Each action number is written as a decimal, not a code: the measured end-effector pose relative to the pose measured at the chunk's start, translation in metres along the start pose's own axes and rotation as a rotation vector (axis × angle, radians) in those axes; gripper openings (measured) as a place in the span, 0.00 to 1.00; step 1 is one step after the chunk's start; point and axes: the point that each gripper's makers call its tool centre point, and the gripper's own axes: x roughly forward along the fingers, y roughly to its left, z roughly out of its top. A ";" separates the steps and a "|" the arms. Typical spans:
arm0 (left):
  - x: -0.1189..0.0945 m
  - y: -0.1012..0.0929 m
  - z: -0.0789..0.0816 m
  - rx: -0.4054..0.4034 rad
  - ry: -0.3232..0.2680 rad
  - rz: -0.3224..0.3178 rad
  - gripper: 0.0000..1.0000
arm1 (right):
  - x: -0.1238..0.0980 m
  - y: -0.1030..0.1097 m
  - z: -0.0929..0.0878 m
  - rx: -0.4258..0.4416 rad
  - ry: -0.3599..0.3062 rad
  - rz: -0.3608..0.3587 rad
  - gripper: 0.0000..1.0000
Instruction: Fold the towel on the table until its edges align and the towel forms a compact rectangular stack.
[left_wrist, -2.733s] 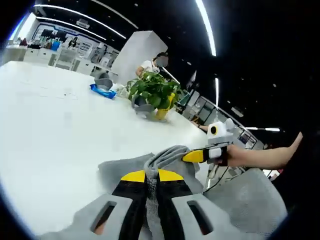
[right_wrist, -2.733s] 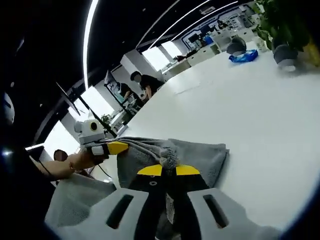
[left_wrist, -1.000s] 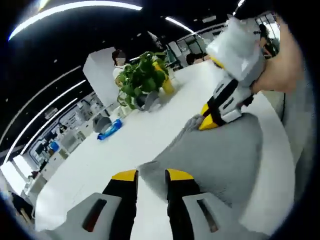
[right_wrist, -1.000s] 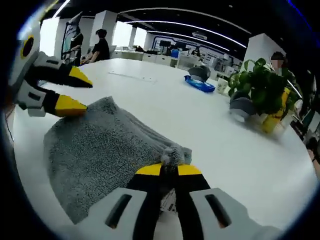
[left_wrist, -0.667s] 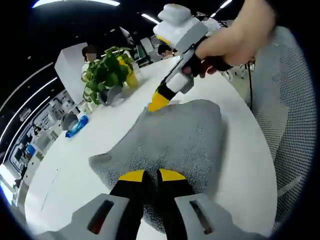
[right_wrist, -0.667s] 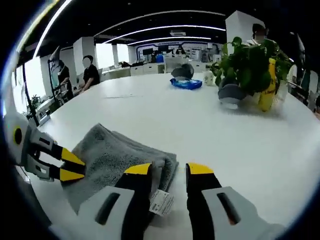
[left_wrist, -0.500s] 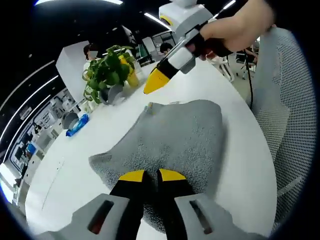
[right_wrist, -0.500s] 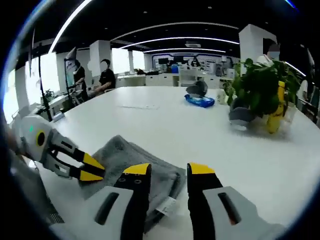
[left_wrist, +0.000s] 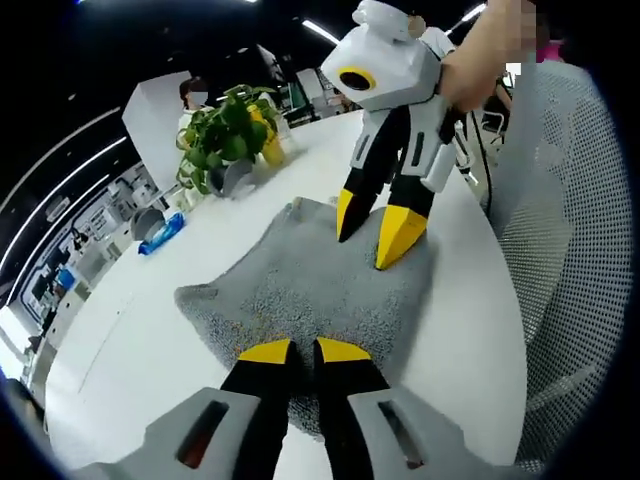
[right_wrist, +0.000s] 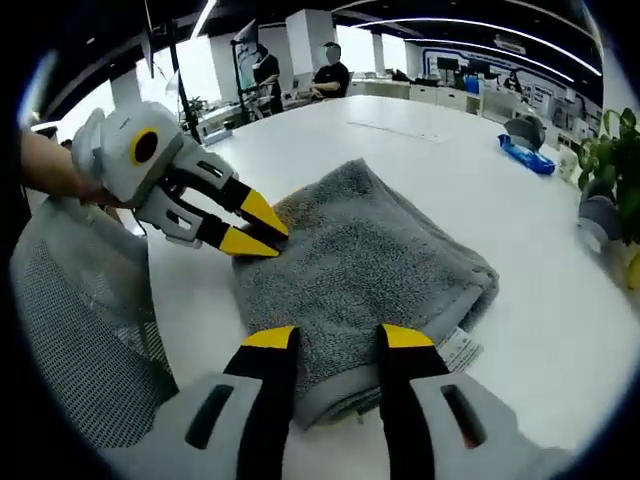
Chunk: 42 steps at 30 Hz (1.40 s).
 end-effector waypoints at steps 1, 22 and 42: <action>-0.002 0.000 -0.002 -0.015 0.003 0.004 0.09 | 0.002 0.000 0.001 0.000 -0.004 0.007 0.31; -0.029 0.038 -0.042 -0.053 0.106 0.046 0.08 | 0.055 0.014 0.047 -0.104 -0.041 0.112 0.30; -0.037 0.075 -0.068 -0.119 0.119 0.114 0.08 | 0.089 0.013 0.078 -0.124 -0.092 0.146 0.30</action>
